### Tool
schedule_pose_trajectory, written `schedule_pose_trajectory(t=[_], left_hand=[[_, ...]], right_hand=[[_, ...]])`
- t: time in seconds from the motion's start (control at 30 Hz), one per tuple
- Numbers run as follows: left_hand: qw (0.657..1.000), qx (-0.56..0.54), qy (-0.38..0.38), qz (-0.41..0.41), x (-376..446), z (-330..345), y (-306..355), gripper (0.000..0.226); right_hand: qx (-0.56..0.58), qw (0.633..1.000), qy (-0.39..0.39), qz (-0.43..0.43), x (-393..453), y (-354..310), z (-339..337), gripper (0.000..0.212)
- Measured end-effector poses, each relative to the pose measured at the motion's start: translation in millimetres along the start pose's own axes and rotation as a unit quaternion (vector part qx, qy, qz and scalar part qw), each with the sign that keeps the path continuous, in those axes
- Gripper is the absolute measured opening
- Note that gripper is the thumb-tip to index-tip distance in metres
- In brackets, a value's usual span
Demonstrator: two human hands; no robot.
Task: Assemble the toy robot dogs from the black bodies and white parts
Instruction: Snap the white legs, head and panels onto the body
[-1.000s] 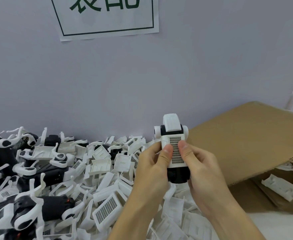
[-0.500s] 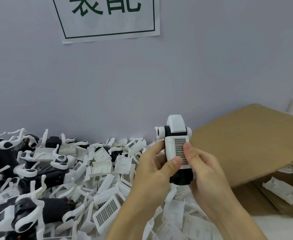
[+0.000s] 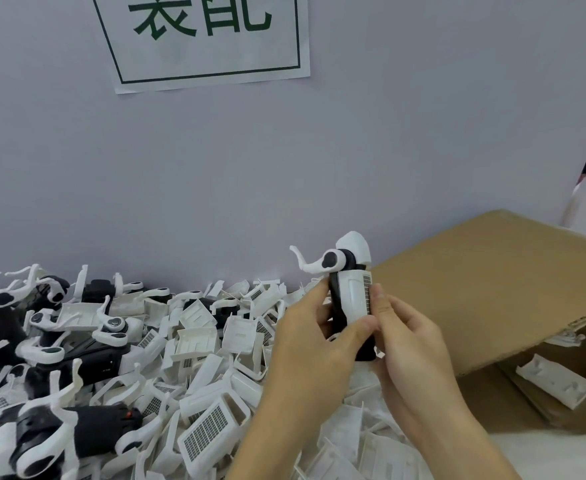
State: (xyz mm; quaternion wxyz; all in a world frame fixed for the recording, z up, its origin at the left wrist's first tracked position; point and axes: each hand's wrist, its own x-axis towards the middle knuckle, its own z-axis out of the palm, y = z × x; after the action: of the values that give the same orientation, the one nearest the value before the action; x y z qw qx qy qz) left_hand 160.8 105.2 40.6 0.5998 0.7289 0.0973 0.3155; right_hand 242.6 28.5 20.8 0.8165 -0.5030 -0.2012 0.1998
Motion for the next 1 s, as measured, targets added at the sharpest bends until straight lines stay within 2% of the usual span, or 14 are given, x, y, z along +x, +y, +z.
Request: schedule_pose_trajectory(t=[0.1,0.17,0.2,0.37,0.5,0.63,0.7,0.8,0.87,0.93,1.0], left_hand=[[0.984,-0.155,0.041,-0.073,3,-4,-2,0.029],[0.945,-0.303,0.033,-0.118,3,-8,1,0.033],[0.932,-0.336,0.032,-0.132,2,-10,2,0.035],[0.928,-0.327,0.074,-0.162,5,-13,1,0.041],[0.930,-0.303,0.126,-0.168,6,-14,-3,0.029],[0.920,-0.279,0.192,-0.196,7,-19,-5,0.025],[0.918,-0.294,0.172,-0.205,8,-22,-2,0.023],[0.919,-0.296,0.137,-0.220,10,-29,3,0.024],[0.930,-0.269,0.123,-0.217,10,-35,6,0.023],[0.948,-0.220,0.123,-0.193,10,-44,10,0.028],[0.961,-0.175,0.145,-0.156,9,-53,12,0.030]], right_hand=[[-0.129,0.985,0.004,-0.115,-4,1,4,0.016],[-0.204,0.964,-0.011,-0.173,-7,4,8,0.016],[-0.227,0.956,-0.017,-0.184,-8,5,9,0.018],[-0.270,0.937,-0.022,-0.219,-9,4,11,0.021],[-0.390,0.884,0.011,-0.258,-13,3,15,0.039],[-0.475,0.855,-0.063,-0.201,-18,9,24,0.064],[-0.474,0.862,-0.083,-0.160,-19,16,26,0.066],[-0.430,0.889,-0.033,-0.155,-16,20,23,0.054],[-0.404,0.904,0.000,-0.144,-14,17,19,0.034],[-0.379,0.920,0.030,-0.095,-13,11,14,0.009],[-0.296,0.953,0.057,0.016,-9,6,9,0.023]])
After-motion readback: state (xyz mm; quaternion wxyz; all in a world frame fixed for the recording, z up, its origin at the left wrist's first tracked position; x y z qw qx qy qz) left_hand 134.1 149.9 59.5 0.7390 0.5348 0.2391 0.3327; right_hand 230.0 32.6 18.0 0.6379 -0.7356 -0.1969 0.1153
